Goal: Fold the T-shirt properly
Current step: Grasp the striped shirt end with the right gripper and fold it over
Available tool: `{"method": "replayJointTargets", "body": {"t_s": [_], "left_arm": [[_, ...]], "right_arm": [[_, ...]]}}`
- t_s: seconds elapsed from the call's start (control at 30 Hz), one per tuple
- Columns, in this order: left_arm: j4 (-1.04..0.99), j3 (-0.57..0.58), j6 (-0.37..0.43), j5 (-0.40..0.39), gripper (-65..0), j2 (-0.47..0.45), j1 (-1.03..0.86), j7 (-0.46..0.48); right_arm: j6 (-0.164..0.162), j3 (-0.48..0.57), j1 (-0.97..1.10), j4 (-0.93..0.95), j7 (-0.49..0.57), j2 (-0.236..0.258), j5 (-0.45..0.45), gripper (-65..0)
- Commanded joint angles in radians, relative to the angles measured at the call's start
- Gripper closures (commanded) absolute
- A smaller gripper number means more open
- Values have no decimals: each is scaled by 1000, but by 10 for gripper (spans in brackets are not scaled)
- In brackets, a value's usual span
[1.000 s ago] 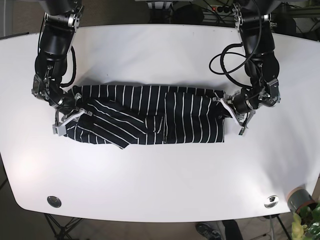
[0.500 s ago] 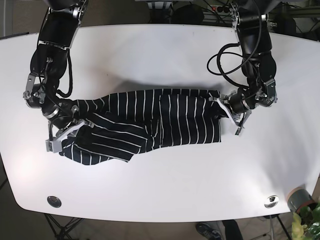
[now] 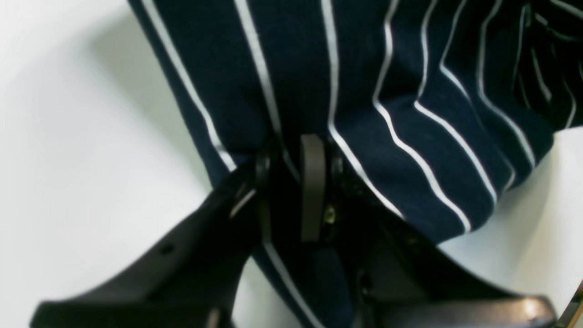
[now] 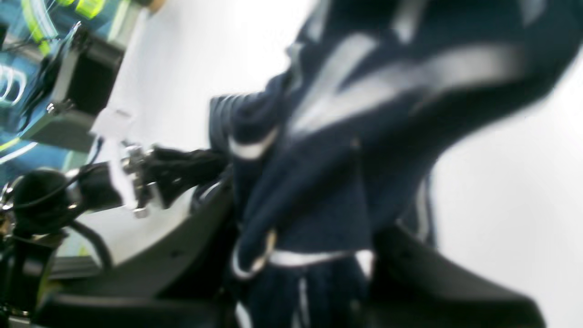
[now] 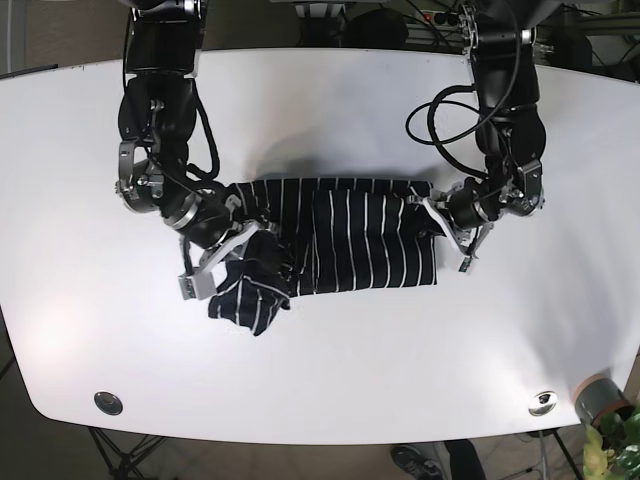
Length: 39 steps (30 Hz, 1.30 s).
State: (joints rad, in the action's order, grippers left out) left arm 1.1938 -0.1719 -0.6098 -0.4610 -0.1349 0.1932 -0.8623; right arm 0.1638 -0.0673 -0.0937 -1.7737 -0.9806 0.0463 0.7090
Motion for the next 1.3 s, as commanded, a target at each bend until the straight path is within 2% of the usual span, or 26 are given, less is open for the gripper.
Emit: {"method": "replayJointTargets", "body": {"t_s": [0.0, 0.2, 0.27, 0.4, 0.6, 0.77, 1.03, 1.1, 1.13, 1.23, 1.27], "left_arm": [[11, 2, -2, -3, -68, 10, 12, -2], [10, 2, -5, -2, -68, 11, 12, -2], [10, 4, -6, -2, -68, 13, 12, -2], [10, 4, -6, -2, -68, 13, 12, -2], [10, 4, -6, -2, -68, 11, 12, -2], [10, 4, -8, -2, -67, 11, 12, -2], [10, 4, -8, -2, -67, 13, 12, -2], [10, 4, -8, -2, -67, 13, 12, -2], [10, 4, -8, -2, -67, 14, 12, -2], [10, 4, -8, -3, -67, 14, 12, -2], [10, 4, -8, -3, -68, 14, 12, -2]], "right_arm": [[7, 33, -18, -24, 25, -23, -25, -24], [7, 171, -15, -30, 105, -132, -285, -24], [7, 205, -15, -25, 136, -159, -348, -24], [7, 271, -19, 28, 193, -181, -421, -24], [7, 352, -45, 188, 340, -182, -500, -25], [7, 360, -76, 331, 429, -182, -553, -25], [6, 361, -120, 406, 455, -184, -575, -27], [4, 361, -120, 406, 454, -184, -575, -51], [-4, 361, -123, 406, 454, -184, -575, -90], [-48, 363, -130, 403, 449, -184, -573, -235], [-66, 377, -130, 400, 444, -184, -573, -309]]}}
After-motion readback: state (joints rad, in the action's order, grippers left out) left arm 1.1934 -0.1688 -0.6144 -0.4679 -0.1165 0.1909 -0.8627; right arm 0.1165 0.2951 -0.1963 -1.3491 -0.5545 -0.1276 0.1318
